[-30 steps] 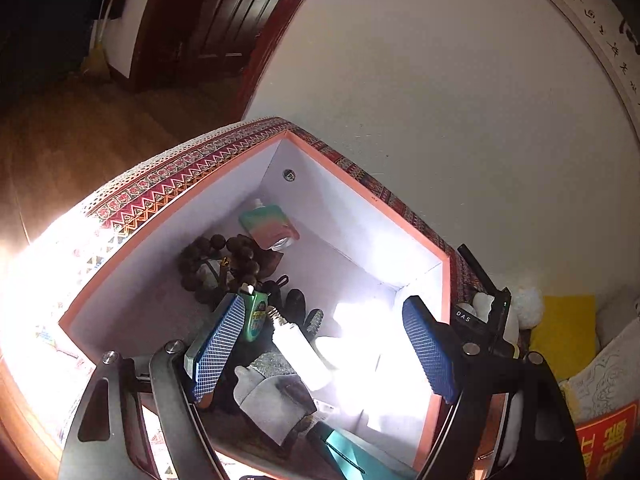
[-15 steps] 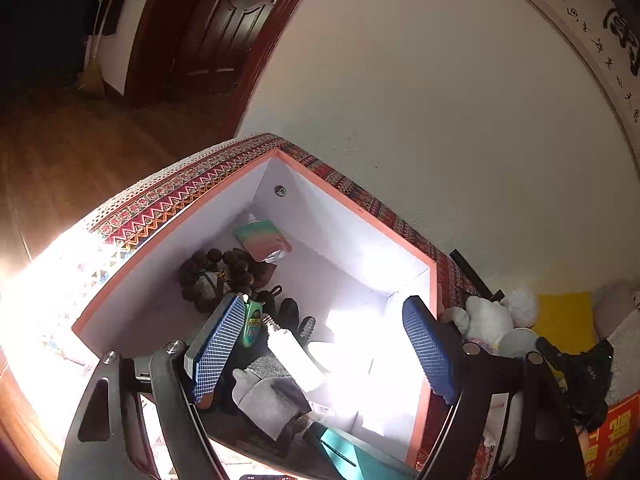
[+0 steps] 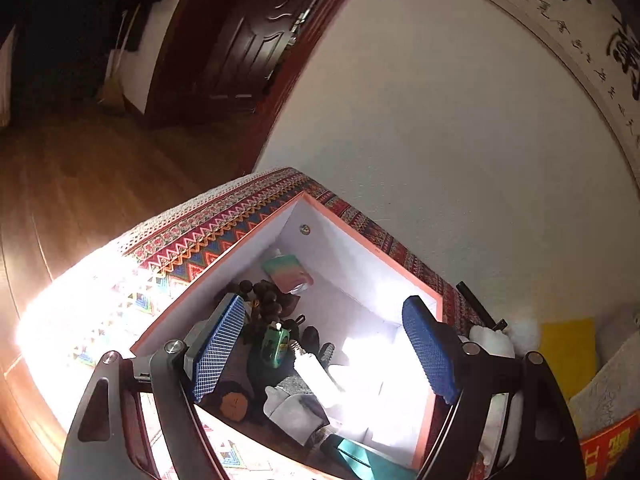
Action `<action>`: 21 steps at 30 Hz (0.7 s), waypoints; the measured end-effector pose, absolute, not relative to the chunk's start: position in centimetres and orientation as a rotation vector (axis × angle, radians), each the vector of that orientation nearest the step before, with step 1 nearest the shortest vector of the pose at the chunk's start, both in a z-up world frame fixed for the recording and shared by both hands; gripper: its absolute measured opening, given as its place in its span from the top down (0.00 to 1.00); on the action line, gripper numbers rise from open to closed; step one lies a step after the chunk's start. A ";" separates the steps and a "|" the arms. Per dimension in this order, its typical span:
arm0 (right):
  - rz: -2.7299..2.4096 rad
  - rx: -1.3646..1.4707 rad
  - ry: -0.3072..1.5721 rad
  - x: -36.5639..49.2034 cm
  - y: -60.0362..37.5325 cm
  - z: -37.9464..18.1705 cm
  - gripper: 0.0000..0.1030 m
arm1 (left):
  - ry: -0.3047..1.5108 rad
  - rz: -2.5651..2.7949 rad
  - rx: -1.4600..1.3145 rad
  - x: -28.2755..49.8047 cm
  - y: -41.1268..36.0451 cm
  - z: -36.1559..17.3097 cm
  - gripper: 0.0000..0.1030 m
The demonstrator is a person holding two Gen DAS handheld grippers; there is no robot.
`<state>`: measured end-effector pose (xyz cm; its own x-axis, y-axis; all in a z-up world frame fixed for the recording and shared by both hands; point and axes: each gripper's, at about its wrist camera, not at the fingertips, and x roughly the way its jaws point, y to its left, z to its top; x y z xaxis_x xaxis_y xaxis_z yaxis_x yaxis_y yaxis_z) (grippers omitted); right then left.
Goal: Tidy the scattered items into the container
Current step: 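Carry the grey cup over the box with the right gripper while the left reaches the white cup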
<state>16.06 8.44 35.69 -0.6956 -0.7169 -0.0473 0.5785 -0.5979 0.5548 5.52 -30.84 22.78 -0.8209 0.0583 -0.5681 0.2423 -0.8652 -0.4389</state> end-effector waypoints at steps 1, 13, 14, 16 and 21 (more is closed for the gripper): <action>-2.276 0.306 -0.668 17.2 9.3 35.7 0.48 | 0.695 -2.854 0.898 5.6 -29.0 23.6 0.21; -2.313 -0.023 -0.911 27.3 27.8 31.6 0.48 | -0.897 -2.856 1.370 -12.3 1.0 22.0 0.19; -2.303 -0.052 -0.922 27.8 29.0 32.1 0.48 | -0.933 -2.831 1.475 -14.6 2.5 20.4 0.19; -2.314 -0.100 -0.953 28.6 31.4 32.0 0.48 | -1.014 -2.768 1.654 -18.0 5.5 17.0 0.19; -2.320 -0.176 -1.075 30.0 36.8 31.2 0.47 | -1.169 -2.481 1.866 -24.4 9.1 8.4 0.19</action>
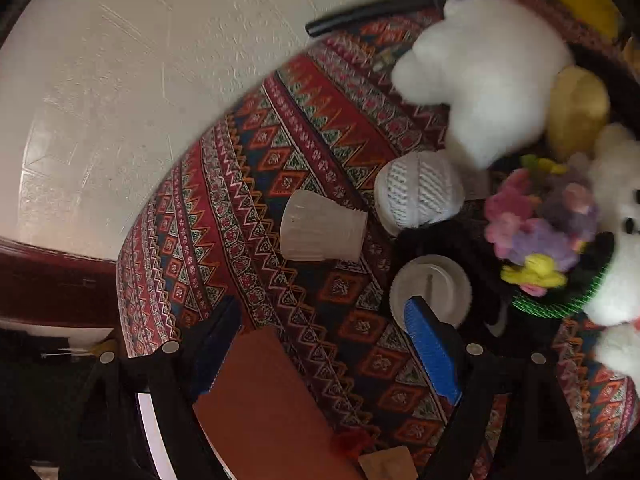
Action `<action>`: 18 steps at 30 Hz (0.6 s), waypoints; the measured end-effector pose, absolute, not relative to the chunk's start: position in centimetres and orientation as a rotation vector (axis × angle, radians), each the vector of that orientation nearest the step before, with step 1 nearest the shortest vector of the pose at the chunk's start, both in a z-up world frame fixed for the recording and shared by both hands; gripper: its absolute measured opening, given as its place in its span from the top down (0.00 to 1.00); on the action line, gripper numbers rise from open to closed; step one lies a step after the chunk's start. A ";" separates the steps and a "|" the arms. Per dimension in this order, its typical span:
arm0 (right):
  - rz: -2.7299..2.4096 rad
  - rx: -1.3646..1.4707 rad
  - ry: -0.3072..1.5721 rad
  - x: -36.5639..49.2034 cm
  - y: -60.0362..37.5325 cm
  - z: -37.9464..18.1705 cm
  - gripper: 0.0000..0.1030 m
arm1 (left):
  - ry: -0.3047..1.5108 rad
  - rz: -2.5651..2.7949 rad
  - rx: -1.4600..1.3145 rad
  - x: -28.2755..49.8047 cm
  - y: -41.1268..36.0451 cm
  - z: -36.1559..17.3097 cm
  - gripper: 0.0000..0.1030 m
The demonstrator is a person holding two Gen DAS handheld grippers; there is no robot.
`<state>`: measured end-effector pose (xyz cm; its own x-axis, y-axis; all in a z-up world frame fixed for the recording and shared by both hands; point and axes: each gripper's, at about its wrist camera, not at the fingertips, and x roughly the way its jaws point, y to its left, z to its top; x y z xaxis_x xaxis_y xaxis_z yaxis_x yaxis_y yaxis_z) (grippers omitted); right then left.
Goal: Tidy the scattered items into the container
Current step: 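Carry the grey cup over the box with the right gripper while the left reaches the white cup, then grasp the white ribbed cup with the left gripper while the right holds the grey cup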
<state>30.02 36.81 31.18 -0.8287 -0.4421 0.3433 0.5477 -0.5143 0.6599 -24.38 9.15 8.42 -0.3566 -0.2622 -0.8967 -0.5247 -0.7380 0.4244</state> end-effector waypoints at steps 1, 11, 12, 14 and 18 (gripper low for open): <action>-2.336 -0.179 -1.096 30.1 37.7 30.9 0.47 | 1.063 2.199 -1.697 -25.4 9.3 7.3 0.19; -2.386 0.033 -1.232 25.1 40.0 28.0 0.47 | 0.879 2.160 -1.904 -30.5 9.1 3.1 0.42; -2.391 0.049 -1.223 24.9 39.8 27.8 0.47 | 0.863 2.146 -1.903 -29.9 9.1 3.6 0.42; -2.394 0.064 -1.203 25.0 39.3 27.7 0.47 | 0.838 2.154 -1.868 -28.6 9.0 5.8 0.42; -2.411 0.024 -1.159 26.7 38.5 28.6 0.47 | 0.651 2.265 -1.710 -24.2 7.3 14.9 0.42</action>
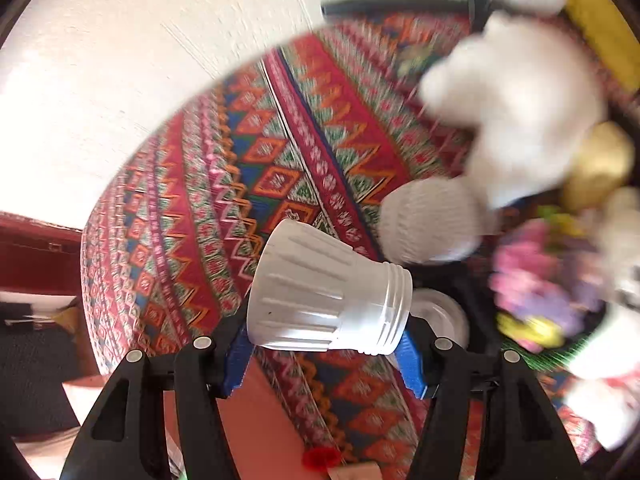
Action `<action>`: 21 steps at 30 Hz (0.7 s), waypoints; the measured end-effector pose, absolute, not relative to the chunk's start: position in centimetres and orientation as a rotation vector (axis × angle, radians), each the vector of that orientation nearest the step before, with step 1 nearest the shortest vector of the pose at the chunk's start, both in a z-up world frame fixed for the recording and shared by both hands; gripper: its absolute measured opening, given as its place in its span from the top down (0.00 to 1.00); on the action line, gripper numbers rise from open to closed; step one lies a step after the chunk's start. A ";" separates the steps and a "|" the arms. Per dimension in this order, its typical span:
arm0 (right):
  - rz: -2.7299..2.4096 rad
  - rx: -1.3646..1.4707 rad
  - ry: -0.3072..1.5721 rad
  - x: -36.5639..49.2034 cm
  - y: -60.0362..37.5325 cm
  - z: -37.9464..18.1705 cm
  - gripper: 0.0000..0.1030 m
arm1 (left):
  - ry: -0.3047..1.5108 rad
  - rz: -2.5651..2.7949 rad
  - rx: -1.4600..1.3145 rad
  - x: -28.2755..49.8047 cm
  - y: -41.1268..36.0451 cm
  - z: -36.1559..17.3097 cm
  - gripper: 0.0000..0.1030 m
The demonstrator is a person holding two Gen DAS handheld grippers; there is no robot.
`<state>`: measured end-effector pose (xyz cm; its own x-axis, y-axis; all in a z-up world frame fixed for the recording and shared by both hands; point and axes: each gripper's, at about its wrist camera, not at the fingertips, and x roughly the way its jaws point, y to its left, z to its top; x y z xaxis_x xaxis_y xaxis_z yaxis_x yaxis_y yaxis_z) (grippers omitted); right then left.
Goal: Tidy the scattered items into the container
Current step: 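Grasp the white ribbed cup with the left gripper while the right holds the grey cup, then lower both cups into the box and open both grippers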
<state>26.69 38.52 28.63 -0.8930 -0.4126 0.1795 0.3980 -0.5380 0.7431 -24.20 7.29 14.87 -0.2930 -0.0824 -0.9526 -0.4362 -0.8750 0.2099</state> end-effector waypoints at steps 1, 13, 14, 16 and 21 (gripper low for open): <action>-2.422 0.005 -1.145 27.4 38.3 29.0 0.47 | 0.580 2.294 -1.676 -22.7 6.4 17.6 0.42; -2.456 -0.136 -0.860 33.1 31.2 35.0 0.47 | -0.104 2.865 -1.047 2.6 -15.3 37.3 0.42; -2.454 -0.115 -0.813 32.9 29.7 35.3 0.47 | -0.220 2.843 -1.035 2.6 -17.5 36.2 0.42; -2.436 -0.047 -0.716 32.0 26.0 35.6 0.47 | -0.395 2.782 -1.100 1.6 -21.3 32.6 0.40; -2.289 0.257 -0.601 26.3 14.3 34.9 0.47 | -0.350 3.008 -1.410 1.3 -25.8 24.8 0.33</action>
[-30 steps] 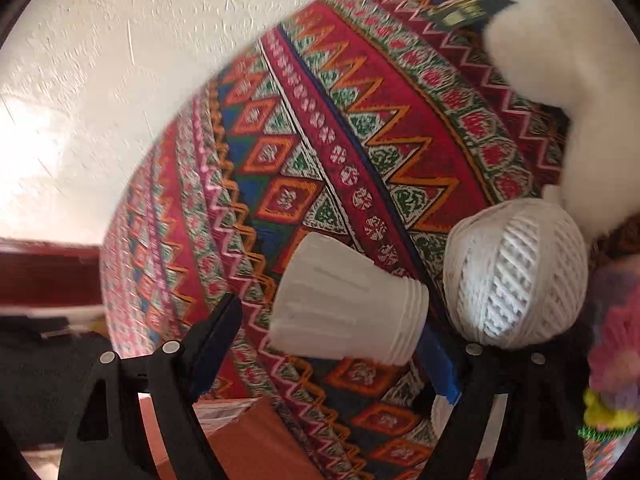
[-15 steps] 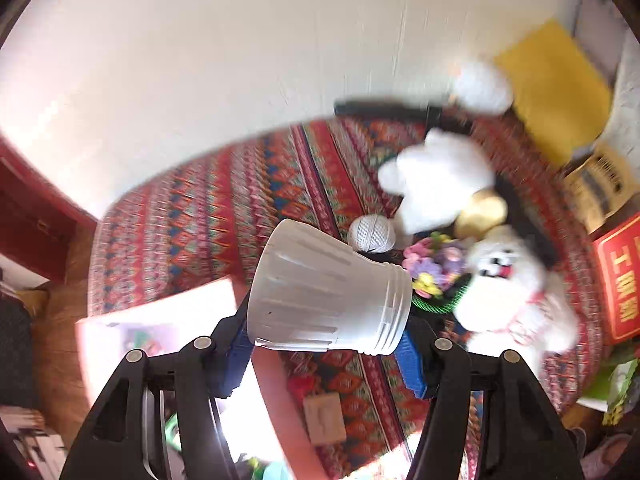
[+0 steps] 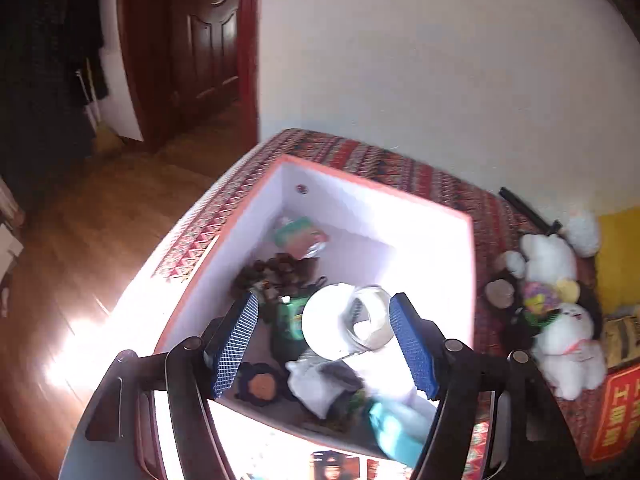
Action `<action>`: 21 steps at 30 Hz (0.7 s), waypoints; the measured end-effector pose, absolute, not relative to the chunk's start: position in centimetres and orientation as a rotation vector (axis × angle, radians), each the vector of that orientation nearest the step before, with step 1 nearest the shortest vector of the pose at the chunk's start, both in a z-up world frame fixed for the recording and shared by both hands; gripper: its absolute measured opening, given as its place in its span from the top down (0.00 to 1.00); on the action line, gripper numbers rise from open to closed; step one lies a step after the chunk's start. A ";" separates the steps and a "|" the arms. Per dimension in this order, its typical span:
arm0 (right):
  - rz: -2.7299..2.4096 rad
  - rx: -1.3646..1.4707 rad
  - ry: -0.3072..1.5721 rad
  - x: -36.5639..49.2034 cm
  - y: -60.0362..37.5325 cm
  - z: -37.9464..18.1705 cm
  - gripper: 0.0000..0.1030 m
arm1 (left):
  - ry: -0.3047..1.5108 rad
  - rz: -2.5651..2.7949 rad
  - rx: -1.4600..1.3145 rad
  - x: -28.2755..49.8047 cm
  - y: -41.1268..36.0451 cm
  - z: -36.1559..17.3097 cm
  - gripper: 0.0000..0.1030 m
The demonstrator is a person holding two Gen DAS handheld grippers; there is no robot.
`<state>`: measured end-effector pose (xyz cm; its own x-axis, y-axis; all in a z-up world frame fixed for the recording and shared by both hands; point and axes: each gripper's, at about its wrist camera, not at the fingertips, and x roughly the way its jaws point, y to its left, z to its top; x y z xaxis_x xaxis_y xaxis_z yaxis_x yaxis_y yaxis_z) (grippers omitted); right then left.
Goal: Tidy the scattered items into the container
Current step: 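Lower both cups into the box and open both grippers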
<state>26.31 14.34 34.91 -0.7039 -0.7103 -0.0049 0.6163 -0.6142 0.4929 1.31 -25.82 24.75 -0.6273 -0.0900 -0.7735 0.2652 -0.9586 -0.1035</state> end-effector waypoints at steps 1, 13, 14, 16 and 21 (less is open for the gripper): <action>-2.274 0.311 -0.560 25.1 11.9 34.8 0.47 | 0.358 -2.652 1.222 2.1 -26.9 24.1 0.32; -2.308 0.858 -0.223 10.8 -8.7 28.1 0.14 | 0.852 -2.470 1.081 8.3 -39.5 21.0 0.20; -2.285 0.908 -0.202 10.6 -8.9 27.0 0.16 | 0.869 -2.466 1.091 8.3 -39.6 20.6 0.20; -2.261 1.002 -0.092 11.5 -9.2 24.3 0.20 | 0.879 -2.471 1.099 8.3 -39.7 20.3 0.20; -2.240 1.167 0.315 14.5 -10.5 17.1 0.30 | 0.876 -2.519 1.091 8.6 -39.2 21.0 0.20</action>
<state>14.49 -10.54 17.13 -0.4436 -0.3901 -0.8068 0.5978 -0.7996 0.0579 8.61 -39.17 20.97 -0.6846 0.0015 -0.7289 0.4511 -0.7846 -0.4253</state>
